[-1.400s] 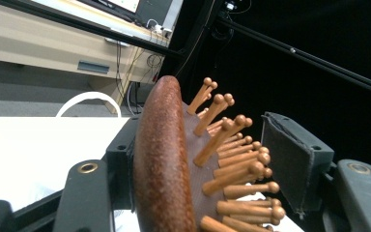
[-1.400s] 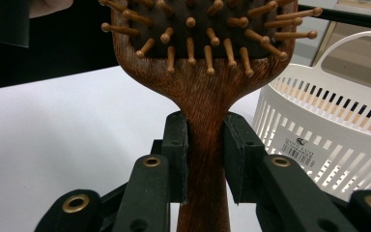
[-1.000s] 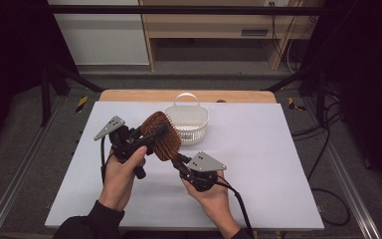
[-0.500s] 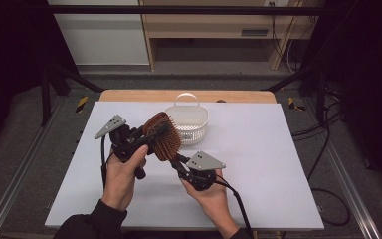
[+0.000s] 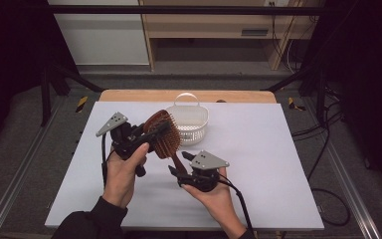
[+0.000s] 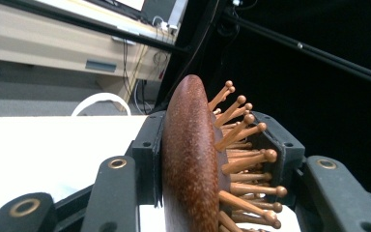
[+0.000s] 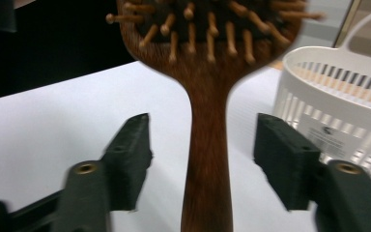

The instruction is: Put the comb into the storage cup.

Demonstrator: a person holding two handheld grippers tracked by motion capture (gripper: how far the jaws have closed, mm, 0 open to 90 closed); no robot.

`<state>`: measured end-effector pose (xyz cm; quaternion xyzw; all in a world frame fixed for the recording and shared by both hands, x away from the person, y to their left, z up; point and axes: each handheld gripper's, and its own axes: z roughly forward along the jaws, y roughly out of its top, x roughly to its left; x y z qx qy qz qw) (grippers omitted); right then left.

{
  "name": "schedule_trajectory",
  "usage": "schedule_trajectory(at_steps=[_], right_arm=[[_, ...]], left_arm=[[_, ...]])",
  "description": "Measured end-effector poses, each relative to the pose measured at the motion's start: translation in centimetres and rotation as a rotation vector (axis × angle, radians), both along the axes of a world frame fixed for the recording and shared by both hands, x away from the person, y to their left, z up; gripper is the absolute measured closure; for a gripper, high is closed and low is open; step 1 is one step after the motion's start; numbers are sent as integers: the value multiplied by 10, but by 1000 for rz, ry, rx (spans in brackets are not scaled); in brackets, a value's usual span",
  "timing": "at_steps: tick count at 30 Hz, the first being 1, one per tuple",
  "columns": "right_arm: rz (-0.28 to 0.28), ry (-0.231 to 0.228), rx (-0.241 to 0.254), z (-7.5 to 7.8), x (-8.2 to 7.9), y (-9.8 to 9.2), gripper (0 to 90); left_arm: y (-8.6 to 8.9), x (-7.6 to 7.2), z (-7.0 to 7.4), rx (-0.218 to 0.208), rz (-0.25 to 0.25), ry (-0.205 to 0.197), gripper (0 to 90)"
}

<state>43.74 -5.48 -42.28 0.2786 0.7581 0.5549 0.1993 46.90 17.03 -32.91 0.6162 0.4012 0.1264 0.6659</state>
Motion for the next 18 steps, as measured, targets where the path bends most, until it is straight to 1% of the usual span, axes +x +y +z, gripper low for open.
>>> schedule_trajectory(at_steps=[2, 3, 4, 5, 6, 7, 9, 12, 13, 15, 16, 17, 18], right_arm=[[-6, -9, 12, 1, -3, -11, 313], [-12, -18, 23, 0, -5, -20, 285], [-18, -29, 29, 0, -6, -27, 262], [-32, -50, 33, -2, -7, -38, 235], [-43, -58, 35, -4, -8, -45, 215], [-62, -63, 33, -6, -10, -59, 193], [-90, -66, 40, -10, -15, -78, 149], [-170, -84, 13, -17, -25, -112, 60], [-180, -79, 23, -20, -26, -121, 45], [-199, -78, 61, -27, -26, -135, 38], [-212, -76, 69, -29, -26, -139, 38], [-225, -64, 81, -31, -25, -142, 41], [-227, -54, 101, -32, -24, -145, 40]], left_arm=[[1, 1, 1, -10, 8, -5, 507], [1, 1, 2, -10, 11, -6, 507], [0, 1, 4, -8, 14, -10, 507], [-1, 1, 5, -5, 14, -13, 507], [-2, 1, 8, 0, 15, -20, 506], [-4, 1, 10, 2, 15, -23, 506], [-8, 1, 15, 11, 12, -32, 506], [-17, 4, 26, 17, 12, -46, 506], [-20, 5, 28, 19, 12, -50, 505], [-27, 9, 35, 23, 12, -59, 505], [-31, 12, 38, 27, 11, -62, 505], [-34, 14, 41, 24, 10, -63, 504], [-39, 17, 46, 23, 7, -68, 504]])
